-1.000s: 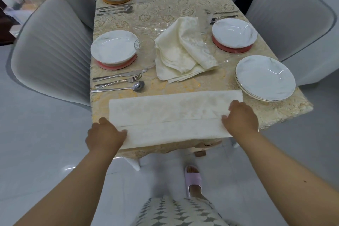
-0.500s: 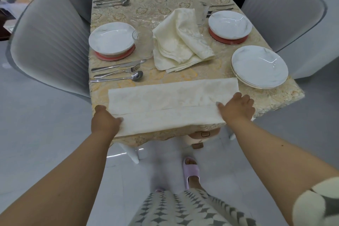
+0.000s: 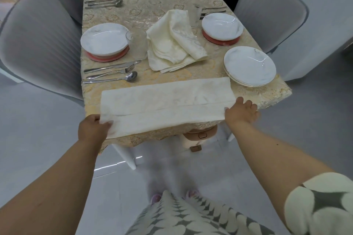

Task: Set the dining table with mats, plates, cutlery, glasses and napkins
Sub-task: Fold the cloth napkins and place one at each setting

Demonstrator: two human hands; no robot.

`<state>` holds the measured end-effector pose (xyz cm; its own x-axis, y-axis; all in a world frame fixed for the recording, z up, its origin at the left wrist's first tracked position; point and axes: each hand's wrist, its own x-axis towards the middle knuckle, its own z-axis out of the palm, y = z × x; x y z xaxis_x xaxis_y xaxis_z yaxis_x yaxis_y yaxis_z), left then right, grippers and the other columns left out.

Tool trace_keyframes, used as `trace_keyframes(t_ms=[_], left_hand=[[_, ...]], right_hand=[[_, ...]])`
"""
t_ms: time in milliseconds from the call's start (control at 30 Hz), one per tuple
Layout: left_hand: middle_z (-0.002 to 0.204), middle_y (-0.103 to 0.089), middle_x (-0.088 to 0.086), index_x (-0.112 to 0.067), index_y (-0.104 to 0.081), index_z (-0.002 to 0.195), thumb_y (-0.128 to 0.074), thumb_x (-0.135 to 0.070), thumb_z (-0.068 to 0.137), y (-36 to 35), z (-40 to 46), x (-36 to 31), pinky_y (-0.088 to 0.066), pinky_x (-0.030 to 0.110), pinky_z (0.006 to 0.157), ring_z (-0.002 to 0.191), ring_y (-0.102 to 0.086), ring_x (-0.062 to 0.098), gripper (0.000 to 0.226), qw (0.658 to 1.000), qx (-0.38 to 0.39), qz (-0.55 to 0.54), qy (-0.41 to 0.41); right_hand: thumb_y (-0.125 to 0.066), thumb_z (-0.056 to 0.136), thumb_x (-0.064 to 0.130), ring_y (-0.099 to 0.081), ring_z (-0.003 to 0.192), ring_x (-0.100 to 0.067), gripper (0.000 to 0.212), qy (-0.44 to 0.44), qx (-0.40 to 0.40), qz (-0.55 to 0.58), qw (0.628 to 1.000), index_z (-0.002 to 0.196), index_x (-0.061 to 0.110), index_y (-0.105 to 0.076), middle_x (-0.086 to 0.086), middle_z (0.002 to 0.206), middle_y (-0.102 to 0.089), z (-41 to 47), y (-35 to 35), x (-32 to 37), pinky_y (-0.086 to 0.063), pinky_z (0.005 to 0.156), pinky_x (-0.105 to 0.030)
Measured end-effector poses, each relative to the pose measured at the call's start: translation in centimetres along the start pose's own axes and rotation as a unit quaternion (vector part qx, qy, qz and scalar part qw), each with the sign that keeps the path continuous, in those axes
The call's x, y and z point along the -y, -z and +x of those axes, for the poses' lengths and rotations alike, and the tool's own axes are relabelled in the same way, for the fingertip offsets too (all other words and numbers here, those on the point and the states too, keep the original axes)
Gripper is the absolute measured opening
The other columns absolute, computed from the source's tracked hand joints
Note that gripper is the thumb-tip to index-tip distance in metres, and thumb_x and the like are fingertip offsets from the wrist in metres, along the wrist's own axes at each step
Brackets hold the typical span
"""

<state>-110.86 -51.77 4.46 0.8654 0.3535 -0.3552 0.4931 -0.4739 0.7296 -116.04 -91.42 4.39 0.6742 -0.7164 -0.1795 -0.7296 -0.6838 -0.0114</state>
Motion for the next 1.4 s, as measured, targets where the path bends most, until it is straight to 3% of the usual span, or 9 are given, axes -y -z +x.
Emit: trace_keyframes(t_ms=[167, 500, 667, 800, 933, 1000, 1100, 1200, 1400], left_hand=[[0.091, -0.063, 0.014, -0.002, -0.065, 0.09, -0.068, -0.021, 0.09, 0.2, -0.4, -0.3, -0.047, 0.037, 0.077, 0.084, -0.059, 0.028, 0.019, 0.998, 0.027, -0.054, 0.028], [0.103, -0.064, 0.015, 0.001, -0.064, 0.109, -0.07, -0.013, 0.088, 1.2, -0.8, 1.4, -0.04, 0.034, 0.08, 0.09, -0.057, 0.027, 0.026, 0.994, 0.075, -0.021, 0.073], [0.114, -0.06, 0.018, 0.0, -0.059, 0.106, -0.068, -0.02, 0.089, 0.9, -1.0, 1.2, -0.042, 0.039, 0.092, 0.104, -0.054, 0.035, 0.028, 0.989, 0.026, 0.143, 0.028], [0.127, -0.053, 0.018, -0.013, -0.053, 0.127, -0.075, -0.031, 0.08, 0.0, -1.4, -0.3, -0.039, 0.05, 0.097, 0.121, -0.042, 0.04, 0.054, 0.945, -0.074, 0.307, -0.084], [0.126, -0.054, 0.008, -0.021, -0.06, 0.12, -0.077, -0.035, 0.077, -2.7, -1.0, -2.3, -0.038, 0.045, 0.095, 0.121, -0.042, 0.035, 0.048, 0.925, 0.018, 0.333, -0.181], [0.118, -0.056, 0.005, -0.024, -0.064, 0.111, -0.076, -0.036, 0.078, -3.7, -0.1, -2.6, -0.041, 0.043, 0.092, 0.115, -0.047, 0.032, 0.038, 0.927, 0.053, 0.329, -0.17], [0.1, -0.059, 0.003, -0.023, -0.069, 0.092, -0.067, -0.025, 0.085, -4.2, 1.0, -2.6, -0.044, 0.042, 0.084, 0.101, -0.055, 0.031, 0.008, 0.926, 0.022, 0.319, -0.199], [0.096, -0.062, 0.004, -0.018, -0.07, 0.091, -0.063, -0.019, 0.088, -4.3, 1.7, -2.4, -0.042, 0.04, 0.08, 0.096, -0.055, 0.029, 0.008, 0.907, 0.025, 0.336, -0.253], [0.093, -0.061, 0.003, -0.013, -0.067, 0.095, -0.073, -0.015, 0.073, -3.4, 2.0, -1.9, -0.048, 0.036, 0.073, 0.09, -0.055, 0.025, 0.023, 0.889, 0.089, 0.325, -0.309]], right_hand=[[-0.052, 0.092, 0.012, -0.048, 0.114, -0.03, 0.028, 0.031, 0.016, 0.146, 0.989, 0.119, 0.014, -0.052, -0.013, 0.115, -0.06, 1.8, 0.4, -1.6, -0.041, 0.09, -0.035], [-0.059, 0.09, 0.016, -0.056, 0.111, -0.03, 0.035, -0.013, 0.078, 0.325, 0.943, 0.122, 0.008, -0.046, -0.01, 0.127, -0.058, 1.3, -0.2, -4.5, -0.038, 0.082, -0.028], [-0.053, 0.087, 0.007, -0.052, 0.096, -0.026, 0.031, 0.011, 0.064, 0.251, 0.966, 0.117, 0.013, -0.049, -0.009, 0.123, -0.052, 1.4, 0.4, -4.1, -0.04, 0.076, -0.03], [-0.068, 0.082, 0.026, -0.047, 0.117, -0.028, 0.051, 0.122, -0.013, 0.155, 0.98, 0.128, 0.019, -0.046, -0.007, 0.129, -0.045, 0.8, 1.0, -1.9, -0.041, 0.087, -0.036], [-0.07, 0.079, 0.042, -0.042, 0.121, -0.024, 0.049, 0.302, 0.02, 0.072, 0.95, 0.123, 0.027, -0.054, 0.001, 0.13, -0.051, 0.7, 0.2, 1.6, -0.032, 0.095, -0.036], [-0.068, 0.082, 0.04, -0.043, 0.119, -0.024, 0.034, 0.313, 0.039, 0.069, 0.946, 0.113, 0.027, -0.06, 0.002, 0.126, -0.053, 0.9, -0.4, 2.8, -0.031, 0.093, -0.035], [-0.056, 0.091, 0.026, -0.048, 0.108, -0.022, 0.013, 0.323, -0.018, 0.057, 0.945, 0.1, 0.023, -0.065, 0.002, 0.116, -0.057, 1.3, -1.0, 3.7, -0.028, 0.084, -0.034], [-0.051, 0.092, 0.016, -0.051, 0.099, -0.022, 0.014, 0.353, -0.049, 0.026, 0.934, 0.094, 0.019, -0.064, 0.002, 0.105, -0.059, 1.6, -1.2, 4.2, -0.023, 0.075, -0.03], [-0.06, 0.081, 0.019, -0.054, 0.097, -0.025, 0.025, 0.429, 0.0, 0.002, 0.903, 0.105, 0.012, -0.064, -0.002, 0.107, -0.062, 1.2, -0.4, 4.2, -0.039, 0.078, -0.031]])
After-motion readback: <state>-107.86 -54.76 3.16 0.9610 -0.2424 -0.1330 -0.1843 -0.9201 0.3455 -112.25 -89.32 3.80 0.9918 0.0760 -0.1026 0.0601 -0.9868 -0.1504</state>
